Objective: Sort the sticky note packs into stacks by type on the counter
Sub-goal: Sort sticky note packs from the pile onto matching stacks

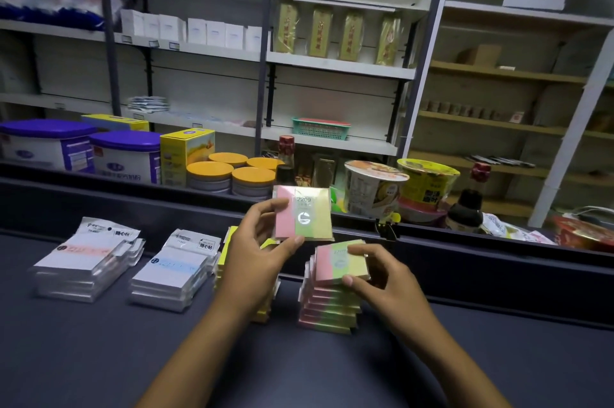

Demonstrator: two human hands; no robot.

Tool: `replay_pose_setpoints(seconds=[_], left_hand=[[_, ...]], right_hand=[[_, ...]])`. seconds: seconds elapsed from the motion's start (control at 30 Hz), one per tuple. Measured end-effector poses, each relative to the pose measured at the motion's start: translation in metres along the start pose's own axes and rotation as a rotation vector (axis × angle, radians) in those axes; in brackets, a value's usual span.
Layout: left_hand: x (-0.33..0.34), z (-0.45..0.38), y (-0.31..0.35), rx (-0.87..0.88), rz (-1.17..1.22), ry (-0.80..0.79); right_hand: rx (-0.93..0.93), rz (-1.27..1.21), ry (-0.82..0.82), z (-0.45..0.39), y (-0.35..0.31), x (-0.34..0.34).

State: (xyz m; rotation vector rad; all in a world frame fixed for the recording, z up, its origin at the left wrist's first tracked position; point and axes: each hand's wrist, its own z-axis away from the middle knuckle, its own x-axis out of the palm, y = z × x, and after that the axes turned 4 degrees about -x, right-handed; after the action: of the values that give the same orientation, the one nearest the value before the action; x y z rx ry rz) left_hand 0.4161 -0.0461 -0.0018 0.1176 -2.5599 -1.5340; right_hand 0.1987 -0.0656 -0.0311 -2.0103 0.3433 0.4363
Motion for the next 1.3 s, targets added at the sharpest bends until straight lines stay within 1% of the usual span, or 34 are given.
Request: replay_pose_setpoints(seconds=[0.1,0.2,0.33,0.5,0.6,0.63,0.7,0.77,0.87,1.0,1.13,1.3], left_hand=[[-0.001,-0.001,-0.003,-0.008,-0.002,0.005],[0.0,-0.001,-0.005,-0.006,-0.025,0.004],[0.003,0.0,-0.006,0.005,-0.072,-0.018],[0.007,0.002,-0.01,0.012,-0.136,-0.034],[0.009,0.003,-0.012,0.035,-0.18,-0.044],[0.011,0.004,-0.013,0.045,-0.201,-0.047],[0.014,0.005,-0.015,0.084,-0.274,-0.049],[0.018,0.007,-0.016,0.138,-0.388,-0.059],[0.024,0.011,-0.018,0.168,-0.467,-0.093],[0.033,0.015,-0.025,0.146,-0.517,-0.134],[0.04,0.018,-0.032,0.138,-0.598,-0.121],[0.043,0.021,-0.038,0.12,-0.787,-0.125]], right_hand=[[0.003,0.169,0.003,0.001,-0.001,-0.002],[-0.047,0.264,-0.014,0.003,0.0,-0.004],[-0.047,0.323,-0.047,0.003,0.007,-0.003],[-0.051,0.33,-0.112,0.002,0.006,-0.009],[-0.057,0.318,-0.017,0.0,0.004,-0.023],[-0.054,0.377,0.016,0.0,0.004,-0.029],[-0.038,0.579,0.034,0.003,0.007,-0.039],[-0.014,0.756,-0.003,0.008,0.008,-0.045],[0.027,0.861,-0.061,0.014,0.007,-0.048],[0.034,0.891,-0.061,0.016,0.008,-0.048],[0.031,0.872,-0.063,0.015,0.011,-0.045],[0.022,0.839,-0.083,0.015,0.013,-0.042]])
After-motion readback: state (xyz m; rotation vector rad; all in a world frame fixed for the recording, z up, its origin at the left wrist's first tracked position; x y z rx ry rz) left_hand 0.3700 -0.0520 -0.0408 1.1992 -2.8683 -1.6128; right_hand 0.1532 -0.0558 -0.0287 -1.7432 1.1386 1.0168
